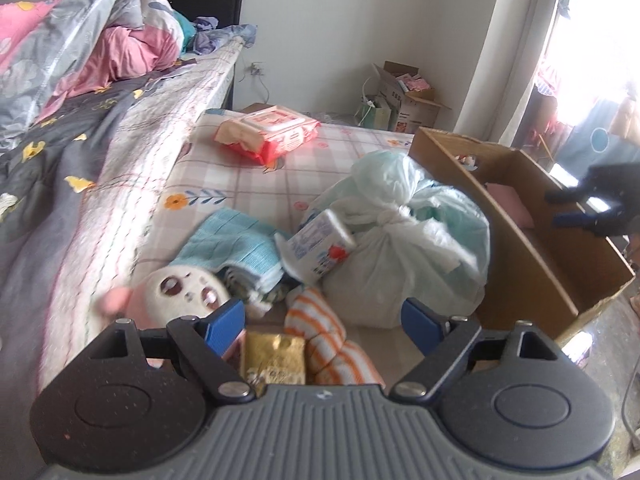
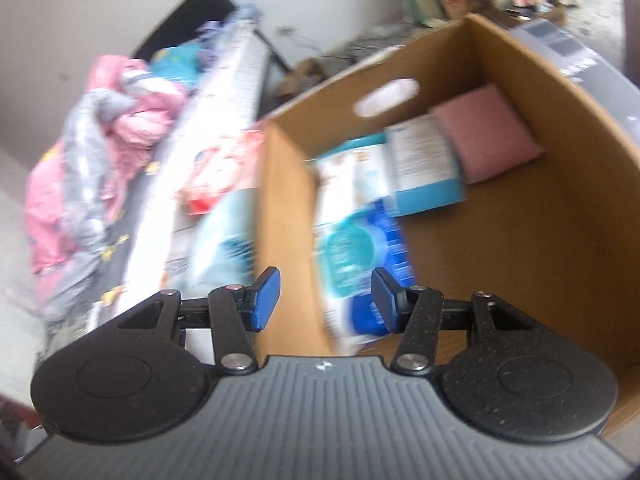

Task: Organize soft objects
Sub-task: 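Reach the right tool to the pink plush toy and grasp its head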

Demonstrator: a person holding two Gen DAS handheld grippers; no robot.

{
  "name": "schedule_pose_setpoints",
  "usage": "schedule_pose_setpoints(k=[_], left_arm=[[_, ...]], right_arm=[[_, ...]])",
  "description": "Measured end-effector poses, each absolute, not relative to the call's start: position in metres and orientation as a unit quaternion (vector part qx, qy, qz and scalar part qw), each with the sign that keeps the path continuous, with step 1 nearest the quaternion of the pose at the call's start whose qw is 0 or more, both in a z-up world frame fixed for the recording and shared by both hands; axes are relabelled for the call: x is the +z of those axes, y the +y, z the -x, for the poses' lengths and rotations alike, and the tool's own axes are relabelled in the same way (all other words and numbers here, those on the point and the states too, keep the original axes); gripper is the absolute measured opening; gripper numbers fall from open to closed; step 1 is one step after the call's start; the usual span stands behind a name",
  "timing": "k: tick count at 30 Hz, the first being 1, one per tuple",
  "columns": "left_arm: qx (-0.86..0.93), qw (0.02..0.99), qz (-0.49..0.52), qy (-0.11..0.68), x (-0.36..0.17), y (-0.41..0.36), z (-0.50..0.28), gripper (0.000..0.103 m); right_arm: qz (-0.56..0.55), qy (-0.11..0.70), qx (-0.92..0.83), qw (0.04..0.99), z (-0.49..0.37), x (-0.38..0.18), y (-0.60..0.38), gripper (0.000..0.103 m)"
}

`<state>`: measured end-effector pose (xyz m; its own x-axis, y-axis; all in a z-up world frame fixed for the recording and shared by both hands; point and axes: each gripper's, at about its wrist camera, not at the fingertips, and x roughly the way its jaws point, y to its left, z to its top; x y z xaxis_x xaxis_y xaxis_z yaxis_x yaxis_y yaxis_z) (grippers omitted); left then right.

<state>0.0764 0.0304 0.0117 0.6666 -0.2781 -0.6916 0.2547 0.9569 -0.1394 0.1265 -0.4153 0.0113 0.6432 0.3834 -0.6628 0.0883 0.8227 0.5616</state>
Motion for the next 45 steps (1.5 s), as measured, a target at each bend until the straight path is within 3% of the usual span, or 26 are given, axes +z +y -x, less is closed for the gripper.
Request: schedule_pose_setpoints(k=[13, 23, 35, 45], left_arm=[[-0.116, 0.918, 0.007, 0.378, 0.007, 0.056, -0.050, 0.087], [-0.053, 0.922, 0.002, 0.383, -0.009, 0.083, -0.070, 0.083], [-0.031, 0.891, -0.016, 0.452, -0.042, 0.092, -0.135, 0.084], [-0.029, 0.890, -0.006, 0.456, -0.054, 0.094, -0.151, 0.091]], right_arm=[[-0.310, 0.433, 0.226, 0.816, -0.113, 0.007, -0.291, 0.050], [-0.356, 0.493, 0.304, 0.734, -0.132, -0.033, -0.192, 0.050], [-0.275, 0.575, 0.288, 0.715, -0.199, -0.069, -0.092, 0.050], [-0.311, 0.589, 0.277, 0.693, -0.210, -0.087, -0.093, 0.062]])
